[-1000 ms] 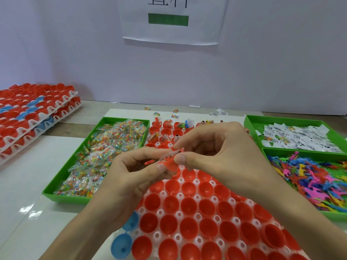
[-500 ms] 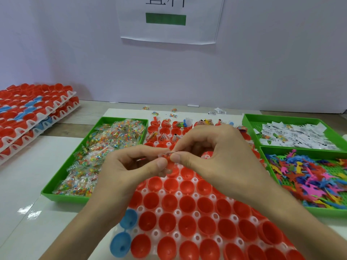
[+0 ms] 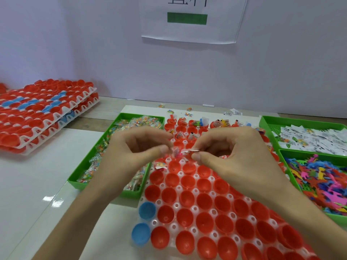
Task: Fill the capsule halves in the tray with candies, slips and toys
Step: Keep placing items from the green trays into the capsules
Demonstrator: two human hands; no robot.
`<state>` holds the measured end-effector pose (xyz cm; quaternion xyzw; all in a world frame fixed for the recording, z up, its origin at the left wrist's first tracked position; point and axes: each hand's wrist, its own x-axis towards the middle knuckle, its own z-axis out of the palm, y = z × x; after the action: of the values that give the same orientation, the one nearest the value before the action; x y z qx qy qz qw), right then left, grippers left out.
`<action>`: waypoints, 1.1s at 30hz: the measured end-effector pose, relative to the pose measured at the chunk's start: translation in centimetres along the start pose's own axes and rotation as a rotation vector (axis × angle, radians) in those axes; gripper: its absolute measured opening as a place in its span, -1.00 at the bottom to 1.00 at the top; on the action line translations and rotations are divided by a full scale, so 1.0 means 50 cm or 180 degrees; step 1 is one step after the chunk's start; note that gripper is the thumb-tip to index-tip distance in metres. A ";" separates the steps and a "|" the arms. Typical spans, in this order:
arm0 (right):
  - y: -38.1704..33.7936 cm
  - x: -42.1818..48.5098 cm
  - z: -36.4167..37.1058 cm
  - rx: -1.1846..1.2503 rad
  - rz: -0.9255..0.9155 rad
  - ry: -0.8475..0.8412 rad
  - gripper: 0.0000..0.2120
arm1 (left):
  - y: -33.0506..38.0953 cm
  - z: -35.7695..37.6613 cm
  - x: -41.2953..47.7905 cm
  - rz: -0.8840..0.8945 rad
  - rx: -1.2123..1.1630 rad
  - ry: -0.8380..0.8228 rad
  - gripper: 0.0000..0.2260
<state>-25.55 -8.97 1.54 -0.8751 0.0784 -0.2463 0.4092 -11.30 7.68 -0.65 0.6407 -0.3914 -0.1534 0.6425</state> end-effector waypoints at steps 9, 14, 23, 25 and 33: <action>-0.008 0.048 0.035 -0.0790 -0.0075 -0.0580 -0.93 | -0.043 -0.034 0.018 -0.0194 0.0691 0.1194 -0.82; -0.024 0.056 0.068 -0.0876 -0.0240 -0.0873 -0.93 | -0.047 -0.034 0.018 -0.0155 0.0654 0.1312 -0.81; -0.004 0.096 0.041 -0.1290 0.0063 -0.0900 -0.92 | -0.038 -0.026 0.017 -0.0122 0.0516 0.1208 -0.78; 0.002 0.094 0.053 -0.1366 0.0091 -0.1026 -0.92 | -0.036 -0.022 0.016 -0.0103 0.0551 0.1173 -0.79; 0.011 0.102 0.090 -0.1665 0.0022 -0.1228 -0.93 | -0.037 -0.021 0.014 -0.0074 0.0600 0.1250 -0.79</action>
<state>-18.85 -8.03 0.57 -0.9808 0.0630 -0.0460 0.1786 -9.54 7.70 -2.04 0.7199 -0.2639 0.0042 0.6419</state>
